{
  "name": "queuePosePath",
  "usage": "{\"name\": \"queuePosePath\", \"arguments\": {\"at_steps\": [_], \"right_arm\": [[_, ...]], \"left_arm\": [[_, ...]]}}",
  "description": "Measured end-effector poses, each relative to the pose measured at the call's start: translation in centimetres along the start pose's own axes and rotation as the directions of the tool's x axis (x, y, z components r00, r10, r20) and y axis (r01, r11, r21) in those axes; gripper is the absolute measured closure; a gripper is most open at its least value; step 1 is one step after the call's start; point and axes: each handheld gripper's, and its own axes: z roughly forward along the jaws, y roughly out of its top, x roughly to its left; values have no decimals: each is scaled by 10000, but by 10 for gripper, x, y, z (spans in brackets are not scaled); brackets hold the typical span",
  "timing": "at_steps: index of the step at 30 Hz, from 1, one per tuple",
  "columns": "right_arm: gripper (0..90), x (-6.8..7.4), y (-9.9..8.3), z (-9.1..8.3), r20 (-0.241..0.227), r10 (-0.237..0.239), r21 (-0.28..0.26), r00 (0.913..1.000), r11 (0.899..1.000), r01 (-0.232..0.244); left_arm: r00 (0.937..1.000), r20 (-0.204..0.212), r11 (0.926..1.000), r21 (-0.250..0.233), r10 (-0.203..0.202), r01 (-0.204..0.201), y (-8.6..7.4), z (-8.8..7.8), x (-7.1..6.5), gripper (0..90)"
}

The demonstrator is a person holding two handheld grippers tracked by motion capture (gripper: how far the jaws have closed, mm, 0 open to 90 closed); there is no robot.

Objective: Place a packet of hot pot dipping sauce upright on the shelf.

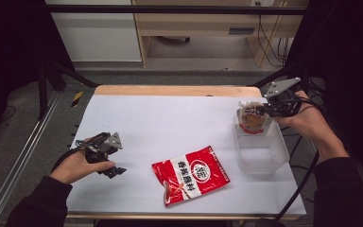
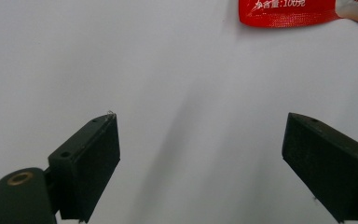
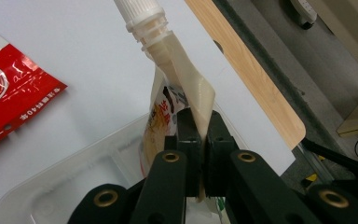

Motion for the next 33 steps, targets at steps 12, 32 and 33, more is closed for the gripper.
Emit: {"name": "queuePosePath", "arguments": {"at_steps": [12,32,33], "right_arm": [[875,5,-9,13,-233,163,9,9996,9999,-162],[866,16,-19,28,-637,477,-22,9968,9988,-479],[866,16,-20,29,-665,482,3,9966,9988,-483]], "left_arm": [[10000,17,10000,-6,-11,11,-1,2,0,113],[10000,44,10000,38,4,-4,-1,4,-2,113],[10000,43,10000,46,6,-7,-1,5,-2,113]]}}
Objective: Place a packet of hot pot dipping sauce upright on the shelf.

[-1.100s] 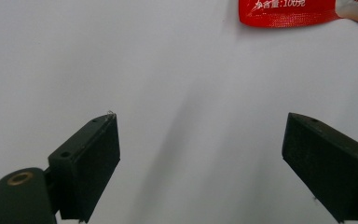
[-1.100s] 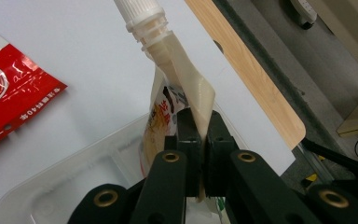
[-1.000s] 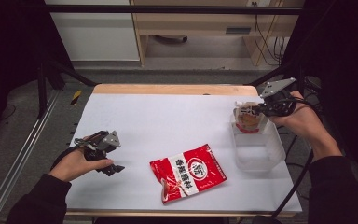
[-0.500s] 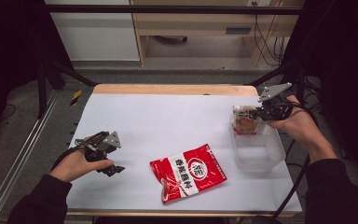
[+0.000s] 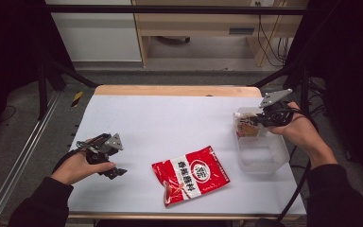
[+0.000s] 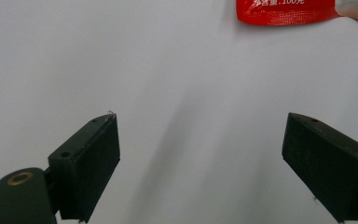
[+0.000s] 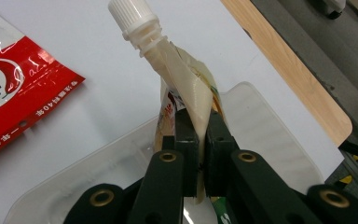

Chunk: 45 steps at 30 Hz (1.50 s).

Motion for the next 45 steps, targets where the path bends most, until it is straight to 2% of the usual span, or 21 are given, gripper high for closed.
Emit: {"name": "queuePosePath", "arguments": {"at_steps": [12,20,24,31,39,45], "right_arm": [[854,5,-8,8,-166,217,146,9996,9997,-215],[784,5,-9,7,-273,415,176,9988,9990,-410],[656,8,-9,5,-163,704,51,9974,9975,-704],[425,12,-9,-2,541,915,-11,9943,9958,-915],[310,8,-13,-10,924,1458,-382,9850,9890,-1429],[257,14,-10,-20,914,1625,-840,9825,9843,-1550]], "left_arm": [[10000,69,10000,-29,-5,5,-2,1,-2,113],[10000,45,10000,-15,-7,7,-1,2,-2,112],[10000,51,10000,-69,14,-14,1,2,-3,113],[9999,33,9999,-56,97,-97,5,2,-6,113],[9999,19,9999,-62,107,-107,6,2,-5,113],[9999,11,9999,-12,107,-107,5,2,-6,112]]}}
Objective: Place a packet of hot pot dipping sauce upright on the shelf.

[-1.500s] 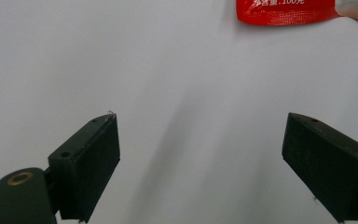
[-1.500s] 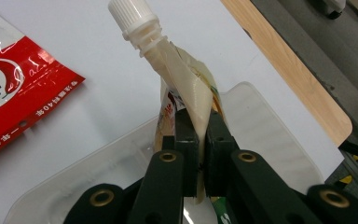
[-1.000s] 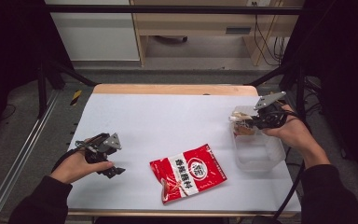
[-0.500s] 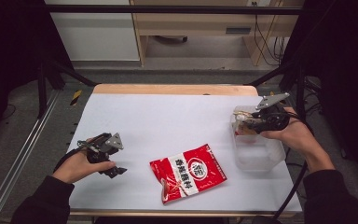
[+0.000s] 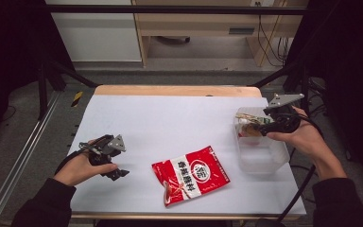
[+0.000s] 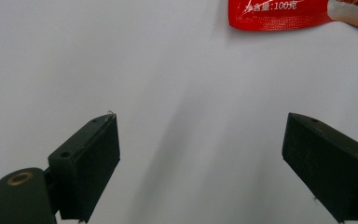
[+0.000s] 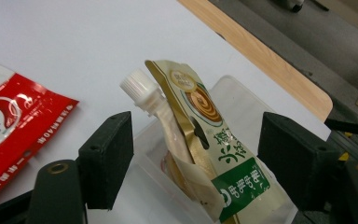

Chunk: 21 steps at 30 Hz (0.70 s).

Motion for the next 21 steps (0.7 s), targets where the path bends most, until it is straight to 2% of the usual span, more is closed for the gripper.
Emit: {"name": "queuePosePath", "arguments": {"at_steps": [11,13,17,18,21], "right_arm": [[145,13,8,-19,-186,114,-538,9998,9985,-124],[137,17,10,-23,-182,-78,-593,9998,9982,68],[135,27,17,-32,-161,-111,-858,9998,9963,97],[136,31,19,-34,-152,-132,-942,9998,9955,117],[134,43,23,-40,-134,-247,-1158,9996,9930,230]], "left_arm": [[10000,-4,10000,-9,99,-99,5,3,-3,113],[9999,5,9999,25,113,-113,6,3,-4,113],[9998,-51,9998,9,207,-207,9,4,-6,113],[10000,-52,9999,128,-6,6,9,4,-9,113],[9998,-149,9999,34,136,-135,12,5,-12,113]]}}
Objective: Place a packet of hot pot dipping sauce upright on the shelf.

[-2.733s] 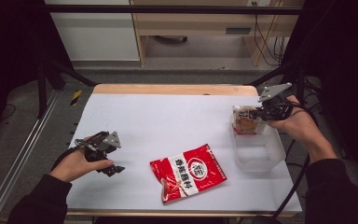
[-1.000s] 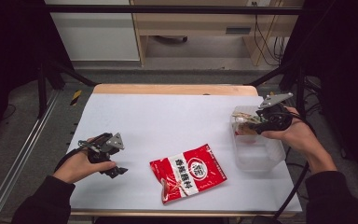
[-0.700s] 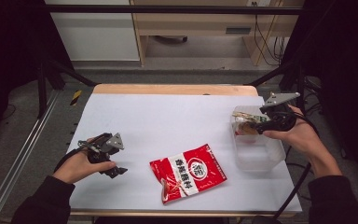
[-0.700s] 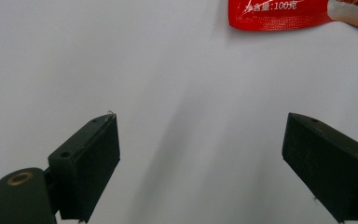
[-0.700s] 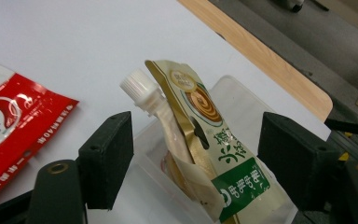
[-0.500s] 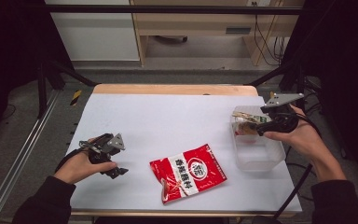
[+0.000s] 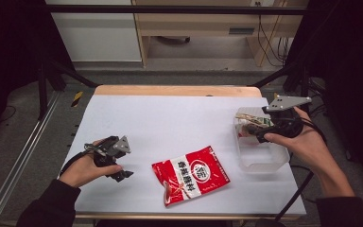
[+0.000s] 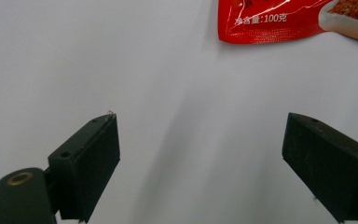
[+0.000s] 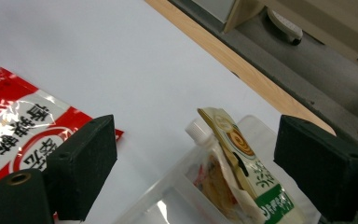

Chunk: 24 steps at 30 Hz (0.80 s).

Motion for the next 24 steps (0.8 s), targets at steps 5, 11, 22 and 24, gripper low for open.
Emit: {"name": "queuePosePath", "arguments": {"at_steps": [5,11,22,24], "right_arm": [[132,24,7,-6,-54,-61,-311,10000,9995,59],[155,58,8,-4,-35,-379,-230,9993,9990,378],[189,105,-9,16,-650,-628,-191,9959,9979,617],[183,113,-14,21,-829,-538,-132,9951,9985,529]], "left_arm": [[10000,-10,9998,-165,79,-79,3,4,-8,112],[9998,-123,9997,-178,172,-174,5,7,-17,112],[9994,-236,9994,-252,246,-252,14,9,-17,112],[9992,-272,9992,-269,284,-291,17,9,-17,112]]}}
